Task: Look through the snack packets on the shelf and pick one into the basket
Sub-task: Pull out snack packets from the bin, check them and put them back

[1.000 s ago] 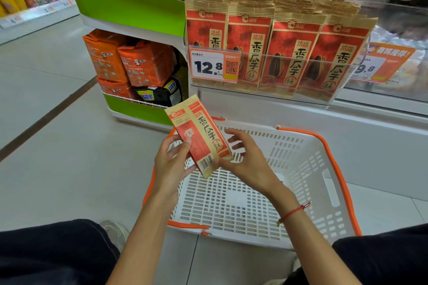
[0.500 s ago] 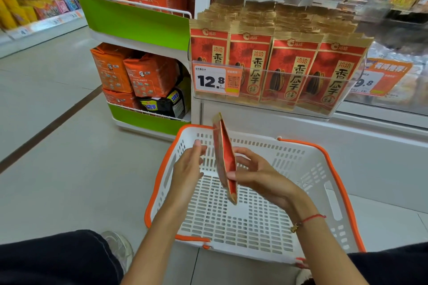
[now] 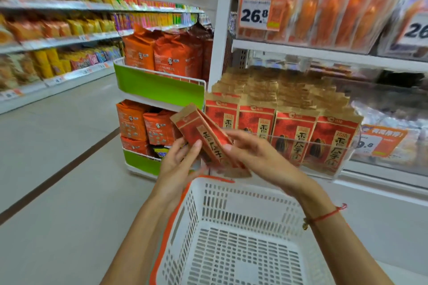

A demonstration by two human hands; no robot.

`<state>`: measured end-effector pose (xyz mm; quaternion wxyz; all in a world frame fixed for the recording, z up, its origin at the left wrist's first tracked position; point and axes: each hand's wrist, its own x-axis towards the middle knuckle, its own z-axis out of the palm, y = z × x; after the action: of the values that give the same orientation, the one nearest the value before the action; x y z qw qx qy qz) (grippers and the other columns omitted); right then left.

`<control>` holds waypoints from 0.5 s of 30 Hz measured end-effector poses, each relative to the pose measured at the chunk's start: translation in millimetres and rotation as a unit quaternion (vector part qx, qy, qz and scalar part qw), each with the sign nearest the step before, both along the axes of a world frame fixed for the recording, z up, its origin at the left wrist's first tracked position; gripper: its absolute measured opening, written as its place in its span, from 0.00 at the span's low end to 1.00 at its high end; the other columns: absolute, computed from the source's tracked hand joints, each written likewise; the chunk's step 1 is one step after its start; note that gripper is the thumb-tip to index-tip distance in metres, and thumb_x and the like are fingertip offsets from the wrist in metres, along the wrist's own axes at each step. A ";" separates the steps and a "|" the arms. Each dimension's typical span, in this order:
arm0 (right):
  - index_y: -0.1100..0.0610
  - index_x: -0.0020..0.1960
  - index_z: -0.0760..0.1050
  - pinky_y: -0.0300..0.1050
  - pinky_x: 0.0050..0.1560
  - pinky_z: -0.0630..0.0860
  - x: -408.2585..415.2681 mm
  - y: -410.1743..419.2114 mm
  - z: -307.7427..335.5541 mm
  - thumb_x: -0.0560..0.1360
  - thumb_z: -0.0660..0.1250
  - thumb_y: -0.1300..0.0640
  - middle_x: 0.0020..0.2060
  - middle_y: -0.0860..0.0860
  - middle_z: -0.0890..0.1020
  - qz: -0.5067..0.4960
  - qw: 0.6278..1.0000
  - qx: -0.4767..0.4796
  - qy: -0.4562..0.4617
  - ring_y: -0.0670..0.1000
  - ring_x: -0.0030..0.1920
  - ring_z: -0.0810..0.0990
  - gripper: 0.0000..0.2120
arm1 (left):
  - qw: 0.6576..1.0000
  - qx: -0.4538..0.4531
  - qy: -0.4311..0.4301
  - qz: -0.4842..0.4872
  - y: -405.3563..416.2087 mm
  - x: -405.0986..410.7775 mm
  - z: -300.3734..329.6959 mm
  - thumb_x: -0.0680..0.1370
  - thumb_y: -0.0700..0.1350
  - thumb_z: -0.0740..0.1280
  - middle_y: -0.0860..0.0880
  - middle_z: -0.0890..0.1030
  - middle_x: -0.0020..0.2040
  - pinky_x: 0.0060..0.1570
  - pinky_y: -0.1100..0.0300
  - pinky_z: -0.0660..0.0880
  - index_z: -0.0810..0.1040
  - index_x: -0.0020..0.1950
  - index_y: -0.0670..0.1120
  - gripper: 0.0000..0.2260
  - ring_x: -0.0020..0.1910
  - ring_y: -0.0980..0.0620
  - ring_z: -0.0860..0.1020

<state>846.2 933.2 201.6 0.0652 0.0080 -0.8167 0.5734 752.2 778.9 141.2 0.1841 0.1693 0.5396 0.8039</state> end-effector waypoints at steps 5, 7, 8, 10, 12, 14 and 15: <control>0.47 0.62 0.77 0.42 0.49 0.79 -32.0 0.5 54.9 0.75 0.70 0.52 0.53 0.45 0.81 -0.117 0.945 0.240 0.190 0.41 0.50 0.79 0.15 | 0.991 0.094 0.069 0.061 19.3 -14.4 57.5 0.73 0.48 0.69 0.47 0.81 0.61 0.55 0.54 0.79 0.74 0.62 0.48 0.19 0.60 0.51 0.80; 0.45 0.61 0.76 0.48 0.52 0.79 -47.2 3.2 78.2 0.74 0.69 0.50 0.52 0.45 0.82 -0.143 0.926 0.274 0.219 0.42 0.49 0.80 0.15 | 0.985 0.120 0.092 0.088 24.1 -24.1 82.8 0.72 0.48 0.70 0.45 0.80 0.62 0.56 0.54 0.79 0.74 0.62 0.48 0.18 0.60 0.52 0.80; 0.45 0.61 0.76 0.50 0.53 0.79 -53.8 4.2 90.3 0.75 0.68 0.50 0.51 0.45 0.82 -0.145 0.920 0.281 0.229 0.44 0.49 0.80 0.15 | 0.982 0.122 0.106 0.098 26.1 -29.9 94.1 0.74 0.46 0.70 0.44 0.79 0.62 0.57 0.54 0.79 0.74 0.62 0.47 0.18 0.60 0.52 0.80; 0.46 0.62 0.76 0.54 0.54 0.79 -66.2 9.4 108.3 0.75 0.68 0.50 0.50 0.45 0.82 -0.154 0.911 0.300 0.238 0.46 0.50 0.81 0.15 | 0.978 0.112 0.129 0.116 29.9 -41.5 111.2 0.77 0.43 0.69 0.46 0.80 0.61 0.56 0.57 0.79 0.73 0.63 0.45 0.15 0.57 0.55 0.81; 0.48 0.61 0.77 0.56 0.53 0.78 -76.8 15.9 117.7 0.76 0.68 0.51 0.49 0.45 0.82 -0.160 0.911 0.301 0.233 0.47 0.50 0.81 0.14 | 0.975 0.086 0.150 0.136 34.0 -51.9 121.6 0.78 0.41 0.68 0.50 0.80 0.57 0.51 0.62 0.79 0.73 0.62 0.45 0.14 0.52 0.61 0.82; 0.48 0.60 0.77 0.57 0.53 0.79 -86.1 22.6 117.3 0.76 0.68 0.52 0.47 0.45 0.82 -0.163 0.915 0.294 0.221 0.48 0.49 0.81 0.12 | 0.973 0.055 0.172 0.142 37.6 -60.3 124.9 0.78 0.41 0.69 0.51 0.80 0.57 0.47 0.66 0.79 0.72 0.62 0.45 0.13 0.48 0.65 0.81; 0.49 0.59 0.78 0.58 0.53 0.79 -89.9 25.7 115.5 0.76 0.69 0.53 0.47 0.46 0.82 -0.164 0.919 0.289 0.213 0.49 0.48 0.82 0.12 | 0.973 0.041 0.180 0.140 38.7 -65.0 124.0 0.78 0.42 0.69 0.51 0.80 0.56 0.46 0.68 0.78 0.73 0.61 0.46 0.12 0.47 0.66 0.81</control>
<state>756.3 958.8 317.0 0.3259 0.0148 -0.9032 0.2789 687.2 817.6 265.1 -0.0377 0.2411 0.5491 0.7993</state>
